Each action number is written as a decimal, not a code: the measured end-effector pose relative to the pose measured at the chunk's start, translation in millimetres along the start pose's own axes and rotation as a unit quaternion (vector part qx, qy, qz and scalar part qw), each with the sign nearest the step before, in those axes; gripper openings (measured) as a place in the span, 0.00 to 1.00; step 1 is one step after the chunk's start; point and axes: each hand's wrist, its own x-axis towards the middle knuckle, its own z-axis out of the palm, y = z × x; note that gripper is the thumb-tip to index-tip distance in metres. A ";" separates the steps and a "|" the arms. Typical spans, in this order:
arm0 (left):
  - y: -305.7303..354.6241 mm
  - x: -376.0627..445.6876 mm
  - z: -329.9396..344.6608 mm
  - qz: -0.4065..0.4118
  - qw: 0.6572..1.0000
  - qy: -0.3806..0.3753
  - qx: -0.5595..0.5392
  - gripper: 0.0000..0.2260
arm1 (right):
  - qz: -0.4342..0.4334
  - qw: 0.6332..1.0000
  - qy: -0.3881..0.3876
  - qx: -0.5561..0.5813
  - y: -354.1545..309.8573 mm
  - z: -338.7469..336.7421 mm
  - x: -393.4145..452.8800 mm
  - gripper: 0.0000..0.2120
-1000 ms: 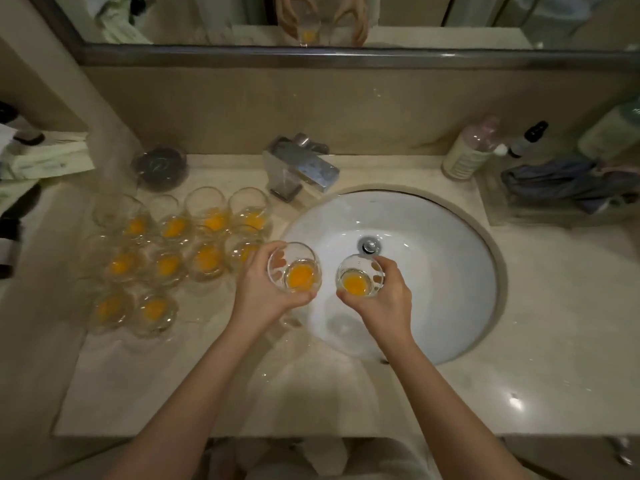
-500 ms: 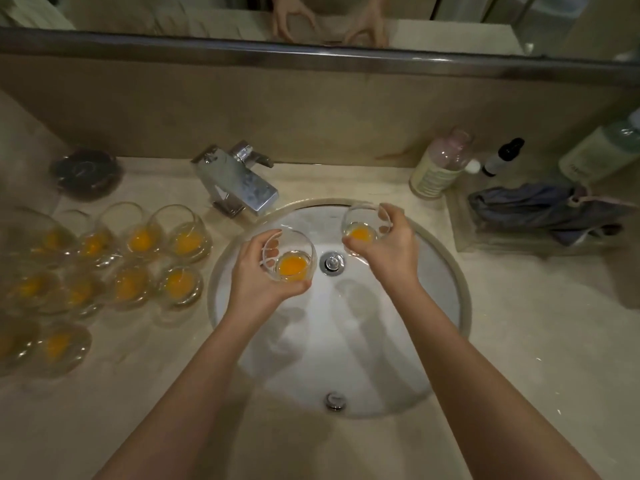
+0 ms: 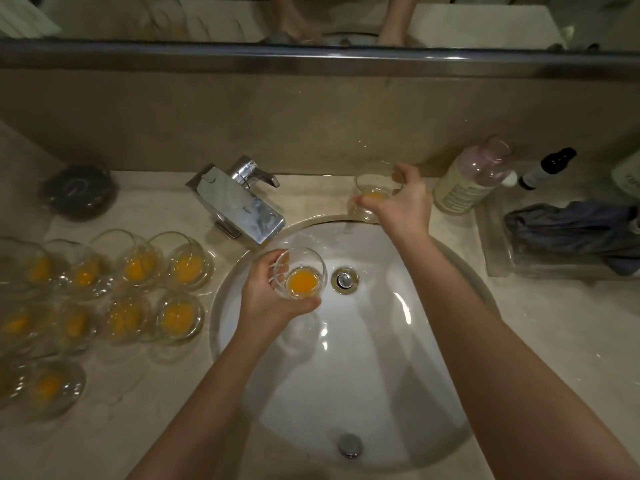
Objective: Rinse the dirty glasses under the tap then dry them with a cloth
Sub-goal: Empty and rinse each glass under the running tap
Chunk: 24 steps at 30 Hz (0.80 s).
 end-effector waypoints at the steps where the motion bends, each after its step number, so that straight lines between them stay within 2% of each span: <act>1: -2.1 1.1 -0.2 -0.001 1.000 0.002 -0.002 0.37 | -0.004 1.000 -0.008 0.001 -2.3 4.9 0.6 0.40; 15: -7.1 9.6 -8.9 -0.024 0.999 -0.003 -0.027 0.35 | -0.021 0.998 -0.055 -0.013 -17.5 42.8 8.2 0.40; 18: -6.0 12.0 -9.7 -0.027 0.999 -0.010 -0.038 0.38 | -0.022 0.997 -0.071 -0.037 -17.6 41.8 5.8 0.41; 20: -5.4 12.5 -11.4 -0.030 0.999 -0.014 -0.041 0.40 | -0.071 0.992 -0.036 -0.095 -22.7 40.2 -1.0 0.39; 22: -4.6 12.9 -13.1 -0.031 0.999 -0.014 -0.038 0.40 | -0.157 0.983 -0.004 -0.093 -35.3 40.2 -11.7 0.33; 24: -3.5 13.3 -14.0 -0.036 0.999 -0.012 -0.039 0.39 | -0.219 0.974 -0.042 -0.046 -49.7 46.7 -21.6 0.27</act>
